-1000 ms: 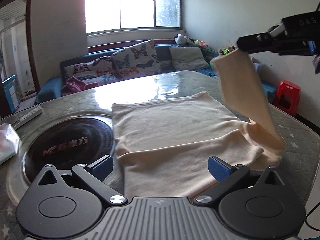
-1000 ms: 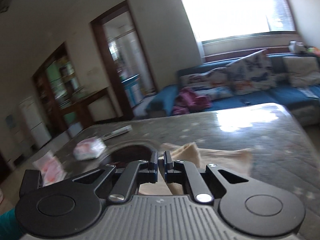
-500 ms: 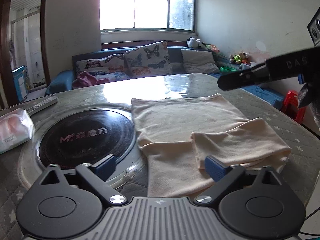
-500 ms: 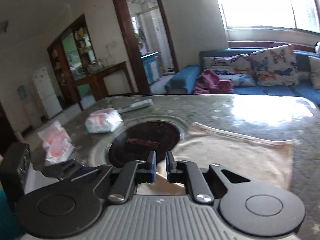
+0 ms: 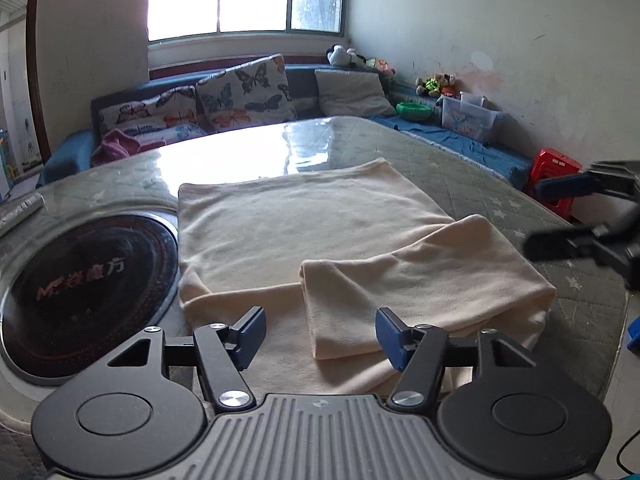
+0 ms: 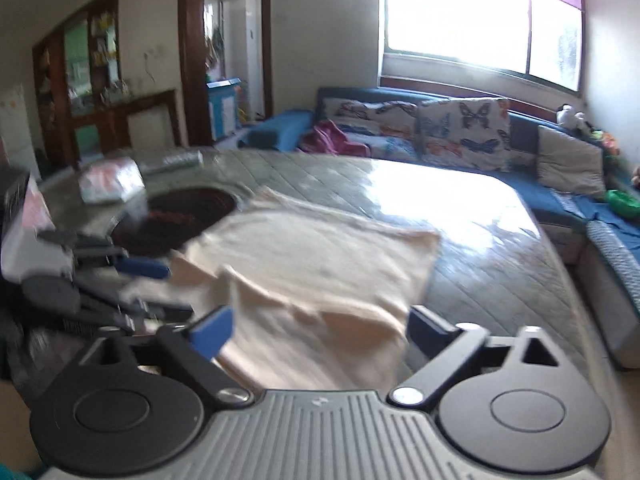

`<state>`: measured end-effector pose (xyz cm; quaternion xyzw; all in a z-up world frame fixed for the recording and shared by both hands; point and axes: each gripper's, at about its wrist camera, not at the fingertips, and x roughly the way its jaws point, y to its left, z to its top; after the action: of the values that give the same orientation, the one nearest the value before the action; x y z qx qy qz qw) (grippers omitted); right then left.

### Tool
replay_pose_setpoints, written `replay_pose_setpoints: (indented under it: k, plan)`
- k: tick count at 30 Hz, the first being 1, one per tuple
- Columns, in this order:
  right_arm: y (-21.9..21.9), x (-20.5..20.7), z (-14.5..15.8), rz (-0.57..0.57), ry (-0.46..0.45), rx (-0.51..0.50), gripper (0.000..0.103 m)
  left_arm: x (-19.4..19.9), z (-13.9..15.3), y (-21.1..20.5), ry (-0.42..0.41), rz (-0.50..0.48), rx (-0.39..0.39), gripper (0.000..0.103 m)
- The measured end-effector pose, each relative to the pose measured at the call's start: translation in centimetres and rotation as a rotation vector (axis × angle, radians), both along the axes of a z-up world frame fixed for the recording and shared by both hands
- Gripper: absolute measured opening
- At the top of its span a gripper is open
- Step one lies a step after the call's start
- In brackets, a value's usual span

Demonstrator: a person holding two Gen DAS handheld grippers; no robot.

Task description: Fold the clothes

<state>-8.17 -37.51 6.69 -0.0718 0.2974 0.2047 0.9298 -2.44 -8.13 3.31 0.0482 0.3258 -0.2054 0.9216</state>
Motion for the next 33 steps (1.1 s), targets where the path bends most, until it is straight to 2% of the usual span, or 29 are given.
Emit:
replay_pose_setpoints:
  k: [6,8,10,12,18,23,29,33]
  plan:
    - [-1.2,-1.5,-2.4,-0.047,-0.027,-0.119,0.103,0.8,-0.8,-0.6,0.058,-0.007,0.006,0.045]
    - [-1.4,-1.9,-3.3,-0.048,-0.026,-0.148,0.103,0.9,-0.9,-0.8,0.063,-0.012,0.007,0.034]
    - [-1.6,-2.0,-3.7,-0.048,-0.021,-0.153,0.103,1.0,-0.7,-1.0,0.058,-0.012,0.01,0.018]
    - [-1.7,-2.1,-4.0,-0.051,-0.022,-0.159,0.103,1.1,-0.3,-1.1,0.047,-0.007,0.016,0.008]
    - [-1.8,-2.2,-4.6,-0.05,-0.026,-0.16,0.103,1.0,3.1,-1.6,-0.028,-0.01,0.0,0.006]
    - [-1.4,-2.0,-5.0,-0.053,-0.028,-0.167,0.103,1.5,7.5,-3.1,-0.117,-0.055,-0.028,0.003]
    - [-1.5,-1.7,-5.3,-0.091,-0.024,-0.153,0.103,2.2,11.5,-5.1,-0.206,-0.113,-0.022,0.002]
    - [-1.6,-1.8,-5.2,-0.095,-0.027,-0.152,0.103,2.8,11.5,-4.4,-0.15,-0.13,-0.06,0.005]
